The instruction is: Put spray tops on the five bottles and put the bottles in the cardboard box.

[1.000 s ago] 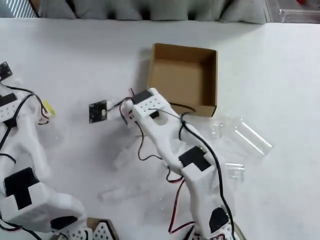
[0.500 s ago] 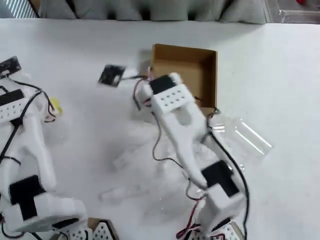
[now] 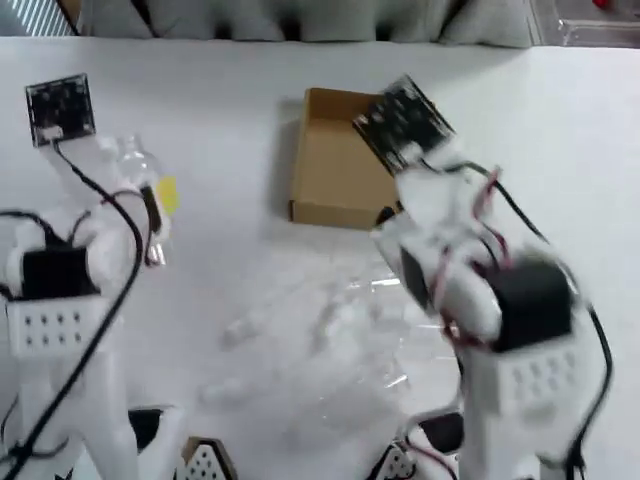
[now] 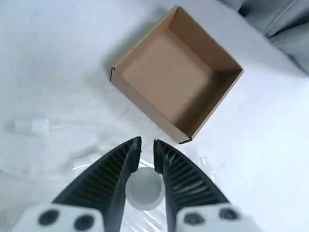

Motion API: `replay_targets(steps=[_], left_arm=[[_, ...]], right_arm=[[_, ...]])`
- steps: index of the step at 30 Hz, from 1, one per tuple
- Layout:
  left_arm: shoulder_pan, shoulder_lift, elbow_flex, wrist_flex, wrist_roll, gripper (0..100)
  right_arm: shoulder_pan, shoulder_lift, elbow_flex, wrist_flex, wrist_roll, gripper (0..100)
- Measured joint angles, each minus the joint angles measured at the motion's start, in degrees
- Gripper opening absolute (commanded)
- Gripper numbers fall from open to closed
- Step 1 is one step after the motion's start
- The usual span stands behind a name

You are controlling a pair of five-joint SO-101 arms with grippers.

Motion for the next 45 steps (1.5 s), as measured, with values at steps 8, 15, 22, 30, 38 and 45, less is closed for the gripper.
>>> replay_targets(steps=[8,15,22,30,38,45], left_arm=[[8.1,-23.4,16.0,-6.4,0.0,2],[13.8,-40.8,27.0,-9.3,0.0,2],[19.3,-50.5,35.5,-14.9,0.0,2],[29.3,-61.9,45.3,-20.7,0.0,2],[29.9,-62.0,45.6,-21.1,0.0,2],[29.9,-62.0,51.7,-21.9,-7.6,2]], right_arm=[[-0.2,-15.0,-0.1,-5.5,-0.5,1.5],[0.4,-15.6,-0.1,-25.4,-12.0,1.5],[-5.0,-15.8,-0.1,-45.1,-21.4,1.5],[-19.9,-12.0,-0.1,-43.7,-21.7,1.5],[-23.6,-9.2,-0.1,-35.4,-21.7,1.5],[-23.6,-6.9,-0.1,-33.6,-21.7,1.5]])
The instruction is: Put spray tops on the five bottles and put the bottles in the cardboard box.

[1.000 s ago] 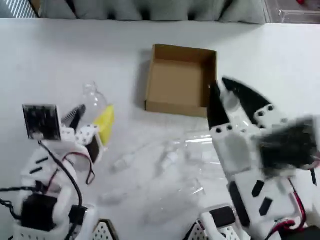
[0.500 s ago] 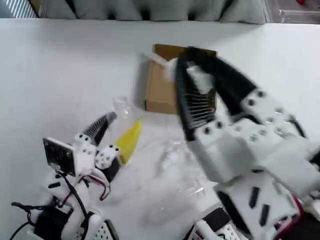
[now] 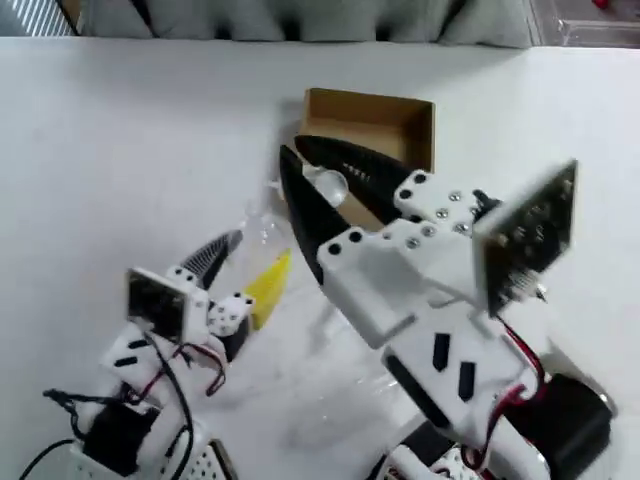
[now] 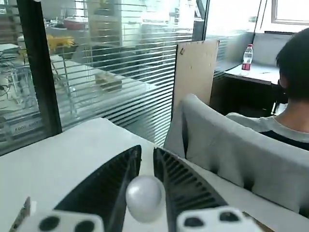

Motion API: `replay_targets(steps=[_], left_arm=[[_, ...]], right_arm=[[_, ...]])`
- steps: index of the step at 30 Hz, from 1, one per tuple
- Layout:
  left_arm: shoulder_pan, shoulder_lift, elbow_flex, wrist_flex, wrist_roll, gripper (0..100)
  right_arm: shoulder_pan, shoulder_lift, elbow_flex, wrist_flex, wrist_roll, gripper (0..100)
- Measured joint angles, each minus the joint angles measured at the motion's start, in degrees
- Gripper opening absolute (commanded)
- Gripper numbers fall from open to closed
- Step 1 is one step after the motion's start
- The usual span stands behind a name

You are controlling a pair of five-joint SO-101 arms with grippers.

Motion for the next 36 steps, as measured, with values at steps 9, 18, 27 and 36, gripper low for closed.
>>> replay_targets(steps=[9,18,27,36], left_arm=[[-2.5,0.1,9.1,-11.4,-6.2,2],[-6.8,0.1,14.0,-20.7,-6.2,2],[-6.8,0.1,14.0,-20.9,-6.2,2],[-6.8,0.1,14.0,-20.9,-6.2,2]], right_arm=[[0.0,0.0,0.0,0.0,1.9,1.5],[0.0,3.3,0.0,0.0,3.2,1.5],[-0.1,4.5,0.1,-1.7,3.3,1.5],[-0.3,7.5,-9.7,0.6,3.5,1.5]])
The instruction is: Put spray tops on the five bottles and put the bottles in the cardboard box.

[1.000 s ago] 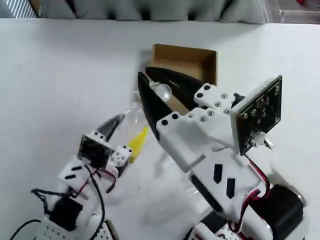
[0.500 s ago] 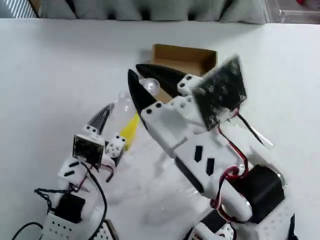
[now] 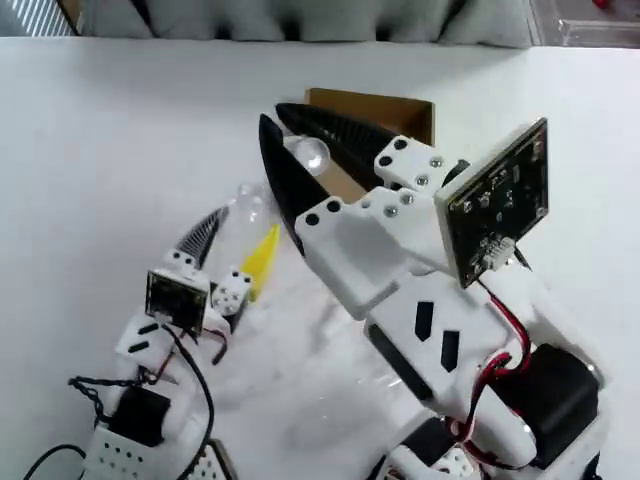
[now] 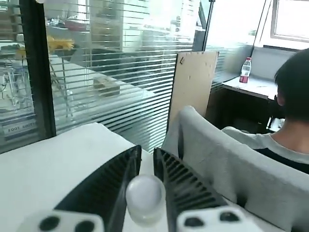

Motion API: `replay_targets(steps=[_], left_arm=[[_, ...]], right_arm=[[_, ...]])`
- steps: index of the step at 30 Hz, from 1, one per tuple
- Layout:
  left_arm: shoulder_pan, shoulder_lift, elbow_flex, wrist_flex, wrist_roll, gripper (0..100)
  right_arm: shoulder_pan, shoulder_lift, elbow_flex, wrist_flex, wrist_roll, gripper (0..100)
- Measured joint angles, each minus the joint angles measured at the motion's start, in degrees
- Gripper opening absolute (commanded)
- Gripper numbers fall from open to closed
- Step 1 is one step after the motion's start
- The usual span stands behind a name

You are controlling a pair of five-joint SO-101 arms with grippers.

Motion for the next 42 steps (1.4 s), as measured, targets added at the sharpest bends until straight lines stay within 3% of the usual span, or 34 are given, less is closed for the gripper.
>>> replay_targets(steps=[19,32,39,42], left_arm=[[0.0,0.0,0.0,0.0,-0.1,2],[0.0,0.0,0.0,0.0,-0.1,2],[0.0,0.0,0.0,0.0,0.8,2],[-0.1,0.0,0.0,0.0,3.9,2]], right_arm=[[0.0,3.3,-0.4,1.8,-2.6,1.5],[-0.1,3.4,13.4,-1.3,-2.6,1.5],[0.0,3.4,23.7,-9.1,-2.6,2.1],[0.0,3.5,27.3,-11.7,-2.6,9.4]])
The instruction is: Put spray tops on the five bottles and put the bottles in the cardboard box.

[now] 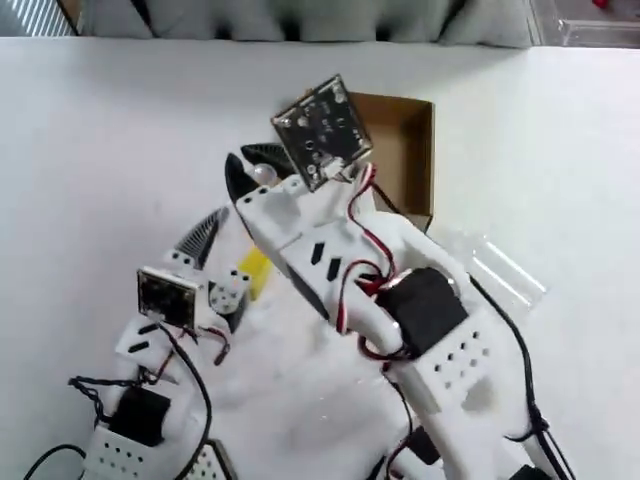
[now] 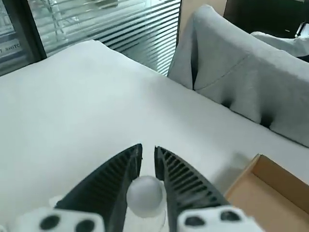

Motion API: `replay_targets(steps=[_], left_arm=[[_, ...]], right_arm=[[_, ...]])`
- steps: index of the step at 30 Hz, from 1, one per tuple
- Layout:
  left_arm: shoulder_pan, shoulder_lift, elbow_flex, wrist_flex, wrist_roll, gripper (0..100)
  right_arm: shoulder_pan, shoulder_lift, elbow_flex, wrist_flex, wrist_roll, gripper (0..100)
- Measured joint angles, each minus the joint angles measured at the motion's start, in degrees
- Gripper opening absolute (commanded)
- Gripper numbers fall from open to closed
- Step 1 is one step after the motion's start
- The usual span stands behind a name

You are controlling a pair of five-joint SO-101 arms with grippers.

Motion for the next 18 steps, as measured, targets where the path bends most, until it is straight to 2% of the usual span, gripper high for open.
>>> replay_targets(steps=[5,8,14,16,18], left_arm=[[0.0,0.0,0.0,0.0,1.5,2],[0.0,0.0,0.0,0.0,1.8,2],[0.0,0.0,0.0,0.0,1.8,2],[0.0,0.0,0.0,0.0,1.8,2],[0.0,0.0,0.0,0.0,1.8,2]], right_arm=[[-0.1,0.0,2.2,-0.4,0.0,26.5],[-0.1,0.0,2.2,-0.4,0.0,30.1],[0.0,-1.5,-2.3,-0.4,-0.1,29.5],[0.0,-2.2,-4.9,-0.1,-0.1,23.6],[1.3,-2.5,-6.0,-0.1,-0.1,11.9]])
